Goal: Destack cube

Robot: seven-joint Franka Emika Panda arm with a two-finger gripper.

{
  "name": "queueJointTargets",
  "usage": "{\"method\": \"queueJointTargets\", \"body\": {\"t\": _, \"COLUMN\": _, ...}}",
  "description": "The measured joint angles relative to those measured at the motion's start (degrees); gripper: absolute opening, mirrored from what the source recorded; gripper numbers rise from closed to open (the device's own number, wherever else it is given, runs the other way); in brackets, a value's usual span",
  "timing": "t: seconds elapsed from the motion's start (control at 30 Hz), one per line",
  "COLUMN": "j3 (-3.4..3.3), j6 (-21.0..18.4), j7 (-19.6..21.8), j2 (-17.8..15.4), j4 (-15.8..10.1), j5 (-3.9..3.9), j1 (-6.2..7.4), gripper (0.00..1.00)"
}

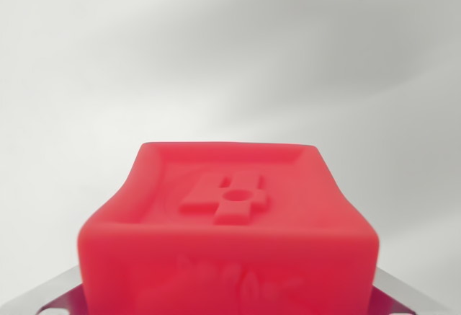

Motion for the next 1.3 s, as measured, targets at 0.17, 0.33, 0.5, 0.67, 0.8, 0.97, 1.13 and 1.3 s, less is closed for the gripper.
{"method": "queueJointTargets", "body": {"t": 0.17, "j3": -0.42, "j6": -0.1, "j7": 1.4, "j2": 0.7, "j4": 0.9, "j5": 0.23, "j1": -0.22, "gripper": 0.00}}
{"method": "queueJointTargets", "body": {"t": 0.33, "j3": -0.80, "j6": -0.2, "j7": 2.7, "j2": 1.3, "j4": 1.5, "j5": 0.47, "j1": -0.41, "gripper": 0.00}}
{"method": "queueJointTargets", "body": {"t": 0.5, "j3": -1.28, "j6": -0.5, "j7": 4.1, "j2": 2.0, "j4": 2.4, "j5": 0.81, "j1": -0.55, "gripper": 0.00}}
{"method": "queueJointTargets", "body": {"t": 0.67, "j3": -1.70, "j6": -0.6, "j7": 5.3, "j2": 2.6, "j4": 3.2, "j5": 1.14, "j1": -0.72, "gripper": 0.00}}
{"method": "queueJointTargets", "body": {"t": 0.8, "j3": -2.05, "j6": -0.8, "j7": 6.4, "j2": 3.1, "j4": 3.9, "j5": 1.35, "j1": -0.86, "gripper": 0.00}}
{"method": "queueJointTargets", "body": {"t": 0.97, "j3": -2.41, "j6": -1.0, "j7": 7.8, "j2": 3.8, "j4": 4.7, "j5": 1.60, "j1": -1.06, "gripper": 0.00}}
{"method": "queueJointTargets", "body": {"t": 1.13, "j3": -2.62, "j6": -1.0, "j7": 8.5, "j2": 4.4, "j4": 5.3, "j5": 1.81, "j1": -1.30, "gripper": 0.00}}
{"method": "queueJointTargets", "body": {"t": 1.3, "j3": -2.58, "j6": 0.4, "j7": 8.5, "j2": 6.3, "j4": 5.3, "j5": 2.12, "j1": -1.33, "gripper": 0.00}}
